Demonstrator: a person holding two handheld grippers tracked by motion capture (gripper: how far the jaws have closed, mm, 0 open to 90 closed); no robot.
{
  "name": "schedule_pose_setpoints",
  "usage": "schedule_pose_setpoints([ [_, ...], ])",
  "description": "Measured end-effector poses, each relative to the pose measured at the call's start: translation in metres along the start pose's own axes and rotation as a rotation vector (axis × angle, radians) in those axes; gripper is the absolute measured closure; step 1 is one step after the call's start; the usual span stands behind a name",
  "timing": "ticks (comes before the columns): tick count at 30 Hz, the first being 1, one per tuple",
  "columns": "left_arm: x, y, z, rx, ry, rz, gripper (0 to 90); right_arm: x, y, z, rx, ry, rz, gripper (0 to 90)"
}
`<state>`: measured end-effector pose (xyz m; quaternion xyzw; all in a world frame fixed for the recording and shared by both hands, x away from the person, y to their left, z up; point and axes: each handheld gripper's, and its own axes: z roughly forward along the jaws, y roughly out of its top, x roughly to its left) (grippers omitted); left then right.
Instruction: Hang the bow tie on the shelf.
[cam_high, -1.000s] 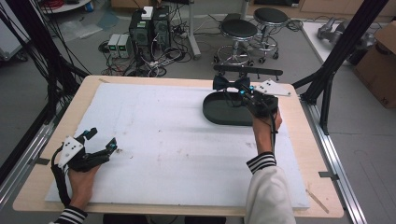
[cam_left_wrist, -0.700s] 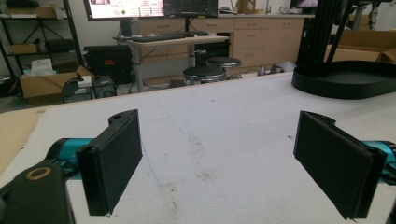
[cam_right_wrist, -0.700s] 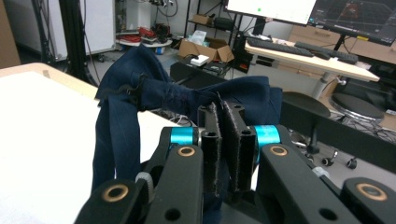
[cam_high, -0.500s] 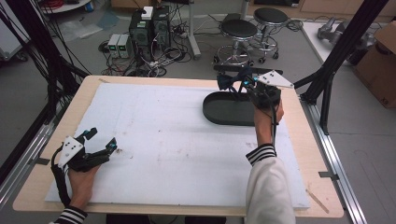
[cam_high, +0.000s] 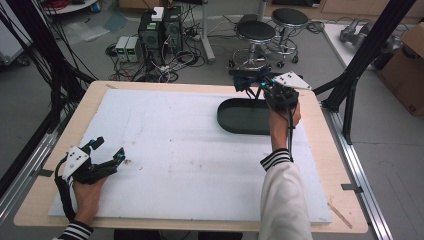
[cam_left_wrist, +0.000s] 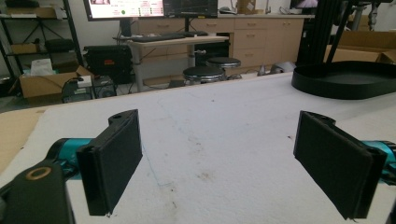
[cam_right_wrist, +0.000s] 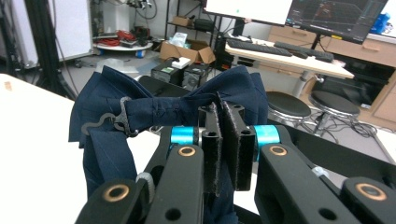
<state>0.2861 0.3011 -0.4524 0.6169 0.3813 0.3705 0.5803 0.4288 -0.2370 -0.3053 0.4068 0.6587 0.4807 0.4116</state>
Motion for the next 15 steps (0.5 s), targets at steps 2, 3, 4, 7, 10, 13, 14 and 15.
schedule_pose_setpoints([
  [2,0.0,0.0,0.0,0.0,0.0,0.0,15.5,-0.001,0.001,0.004,0.005,-0.01,0.016,85.5],
  [3,0.0,0.0,0.0,0.0,0.0,0.0,15.5,-0.001,0.003,0.006,0.001,-0.01,0.021,85.5],
  [4,0.0,0.0,0.0,0.001,0.0,0.001,15.5,-0.002,0.004,0.008,-0.001,-0.009,0.021,85.5],
  [7,0.0,0.0,0.0,0.0,0.0,0.001,15.5,0.001,0.01,0.013,-0.011,-0.026,0.019,85.5],
  [10,0.0,0.0,0.0,0.0,0.0,0.001,15.5,0.0,0.011,0.018,-0.014,-0.04,0.039,85.5],
  [13,0.0,0.0,0.0,0.0,0.0,0.001,15.5,0.0,0.009,0.022,-0.006,-0.055,0.047,85.5],
  [14,0.0,0.0,0.0,0.0,0.0,0.001,15.5,0.0,0.008,0.023,-0.001,-0.061,0.051,85.5],
  [15,0.0,0.0,0.0,0.001,-0.001,0.002,15.5,-0.001,0.007,0.024,-0.002,-0.061,0.054,85.5],
])
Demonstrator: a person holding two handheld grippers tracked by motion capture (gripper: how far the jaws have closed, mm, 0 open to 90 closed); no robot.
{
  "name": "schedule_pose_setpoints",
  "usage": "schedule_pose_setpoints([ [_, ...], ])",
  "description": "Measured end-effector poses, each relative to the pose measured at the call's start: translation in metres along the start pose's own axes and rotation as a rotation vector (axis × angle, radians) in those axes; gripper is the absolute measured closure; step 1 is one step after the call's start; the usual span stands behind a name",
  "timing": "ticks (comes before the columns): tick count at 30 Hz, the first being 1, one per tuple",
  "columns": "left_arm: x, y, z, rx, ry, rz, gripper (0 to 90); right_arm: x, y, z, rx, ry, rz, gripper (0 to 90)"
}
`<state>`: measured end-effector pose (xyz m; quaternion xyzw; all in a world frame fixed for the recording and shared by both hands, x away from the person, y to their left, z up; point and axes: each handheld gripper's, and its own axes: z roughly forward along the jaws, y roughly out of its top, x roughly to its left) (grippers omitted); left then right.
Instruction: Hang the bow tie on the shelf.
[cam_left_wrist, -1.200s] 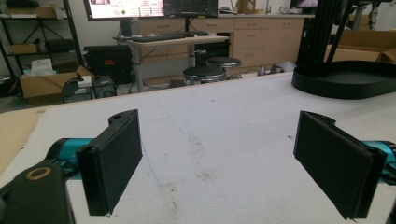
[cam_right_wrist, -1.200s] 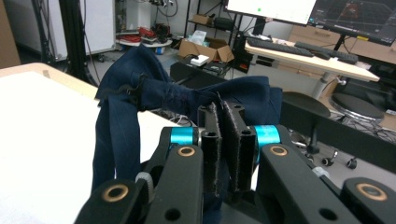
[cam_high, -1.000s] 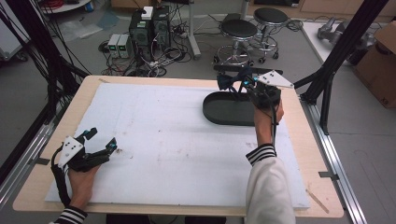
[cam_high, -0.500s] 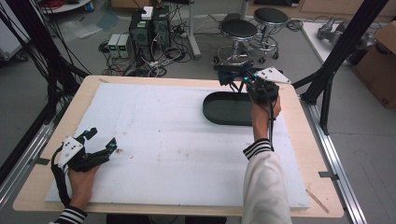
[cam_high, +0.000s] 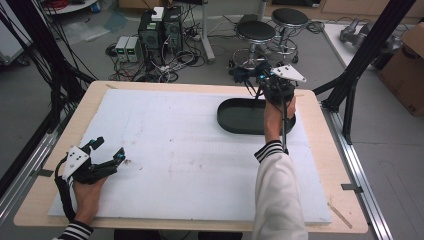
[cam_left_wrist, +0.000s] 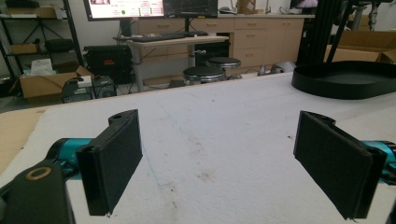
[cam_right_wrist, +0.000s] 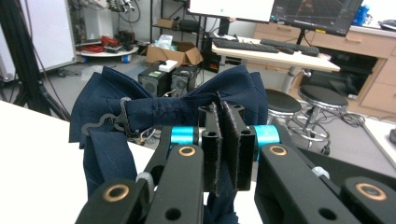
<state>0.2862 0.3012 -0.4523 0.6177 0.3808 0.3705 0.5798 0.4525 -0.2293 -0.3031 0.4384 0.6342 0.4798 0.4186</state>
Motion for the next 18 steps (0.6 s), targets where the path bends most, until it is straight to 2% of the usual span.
schedule_pose_setpoints([
  [9,0.0,0.0,0.0,0.0,0.001,0.0,15.6,-0.003,-0.003,0.008,-0.015,-0.041,0.067,85.5],
  [15,0.0,0.0,0.0,0.0,0.0,0.001,15.6,0.0,-0.001,0.014,-0.013,-0.057,0.049,85.5],
  [18,0.0,0.0,0.0,0.001,0.0,0.001,15.5,-0.003,-0.004,0.017,0.008,-0.064,0.051,85.5],
])
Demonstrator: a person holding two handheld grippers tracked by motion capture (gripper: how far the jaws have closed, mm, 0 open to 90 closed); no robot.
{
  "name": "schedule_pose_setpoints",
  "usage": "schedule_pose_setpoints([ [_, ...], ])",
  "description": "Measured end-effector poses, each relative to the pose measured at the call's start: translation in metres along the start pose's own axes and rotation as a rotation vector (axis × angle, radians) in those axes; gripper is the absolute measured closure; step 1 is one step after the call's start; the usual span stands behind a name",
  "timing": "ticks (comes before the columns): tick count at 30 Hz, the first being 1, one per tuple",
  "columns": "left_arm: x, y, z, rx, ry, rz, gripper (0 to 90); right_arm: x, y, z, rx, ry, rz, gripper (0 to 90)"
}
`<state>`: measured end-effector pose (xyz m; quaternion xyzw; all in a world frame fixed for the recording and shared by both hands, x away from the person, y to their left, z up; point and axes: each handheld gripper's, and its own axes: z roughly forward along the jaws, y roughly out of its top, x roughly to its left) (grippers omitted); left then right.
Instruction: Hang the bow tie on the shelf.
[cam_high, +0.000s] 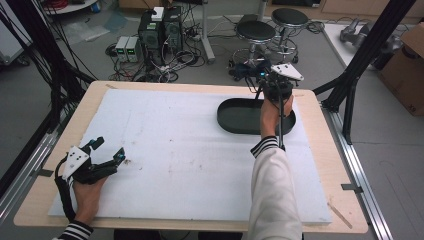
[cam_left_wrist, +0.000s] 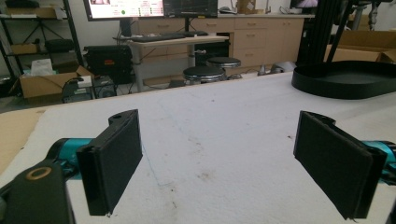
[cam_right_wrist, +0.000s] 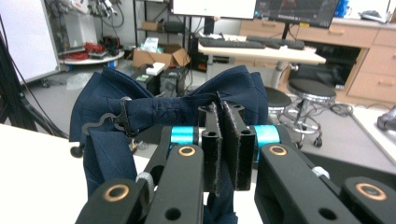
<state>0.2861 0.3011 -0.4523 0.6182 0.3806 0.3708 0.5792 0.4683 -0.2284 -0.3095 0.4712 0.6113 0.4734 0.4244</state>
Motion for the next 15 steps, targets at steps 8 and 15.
schedule_pose_setpoints([
  [8,-0.0001,-0.0001,0.0,-0.001,0.001,0.001,15.5,-0.0024,-0.0029,0.0027,0.04,-0.01,-0.021,85.4],
  [15,-0.0001,-0.0001,0.0001,-0.001,0.001,0.002,15.6,-0.0036,-0.0049,0.0037,0.075,-0.006,-0.034,85.3],
])
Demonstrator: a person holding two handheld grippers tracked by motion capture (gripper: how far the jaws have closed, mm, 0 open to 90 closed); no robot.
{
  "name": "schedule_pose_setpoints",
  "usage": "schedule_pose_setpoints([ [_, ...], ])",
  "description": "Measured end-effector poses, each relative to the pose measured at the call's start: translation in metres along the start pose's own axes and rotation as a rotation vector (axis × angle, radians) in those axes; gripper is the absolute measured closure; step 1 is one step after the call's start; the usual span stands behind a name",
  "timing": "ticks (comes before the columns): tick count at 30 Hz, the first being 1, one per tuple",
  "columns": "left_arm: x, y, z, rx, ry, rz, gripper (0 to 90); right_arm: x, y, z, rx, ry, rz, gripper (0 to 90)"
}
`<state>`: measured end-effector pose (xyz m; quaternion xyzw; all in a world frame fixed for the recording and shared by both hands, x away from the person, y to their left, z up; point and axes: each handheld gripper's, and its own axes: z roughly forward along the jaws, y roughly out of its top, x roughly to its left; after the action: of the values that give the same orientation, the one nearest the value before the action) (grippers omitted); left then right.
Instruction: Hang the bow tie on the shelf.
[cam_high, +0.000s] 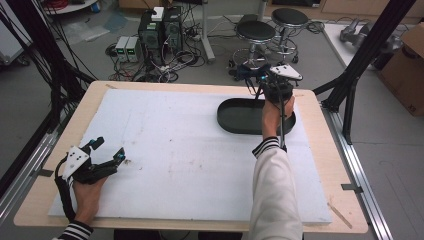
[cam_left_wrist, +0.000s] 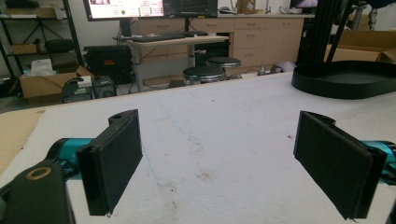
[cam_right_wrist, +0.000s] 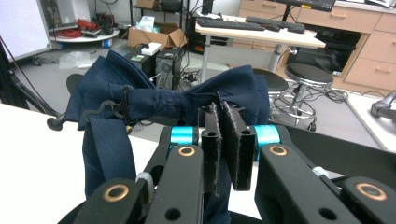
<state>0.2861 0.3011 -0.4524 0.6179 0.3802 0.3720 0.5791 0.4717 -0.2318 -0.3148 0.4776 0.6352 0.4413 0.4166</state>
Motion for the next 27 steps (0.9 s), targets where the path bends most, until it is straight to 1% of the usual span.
schedule_pose_setpoints([
  [6,0.0,0.0,0.0,0.0,0.001,0.0,15.6,-0.001,-0.005,-0.001,0.023,0.005,0.003,85.1],
  [7,0.0,0.0,0.0,0.002,-0.001,0.0,15.6,-0.002,-0.006,-0.002,0.03,0.01,0.009,85.0],
  [12,0.0,0.0,0.0,0.0,0.001,0.001,15.5,-0.004,-0.011,-0.003,0.058,0.035,0.005,83.9],
  [15,0.0,0.0,0.0,0.0,0.001,0.001,15.5,-0.004,-0.011,-0.003,0.063,0.046,-0.009,82.8],
  [18,0.0,0.0,0.0,0.0,0.0,0.001,15.6,-0.003,-0.011,-0.004,0.069,0.052,-0.009,81.6],
  [21,0.0,0.0,0.0,-0.001,-0.001,0.002,15.5,-0.004,-0.012,-0.003,0.078,0.058,-0.02,80.4],
  [25,0.0,0.0,0.0,-0.001,-0.001,0.002,15.5,-0.005,-0.013,-0.003,0.102,0.067,-0.036,78.7],
  [27,0.0,0.0,0.0,-0.001,-0.001,0.001,15.5,-0.006,-0.015,-0.003,0.108,0.073,-0.034,78.7],
])
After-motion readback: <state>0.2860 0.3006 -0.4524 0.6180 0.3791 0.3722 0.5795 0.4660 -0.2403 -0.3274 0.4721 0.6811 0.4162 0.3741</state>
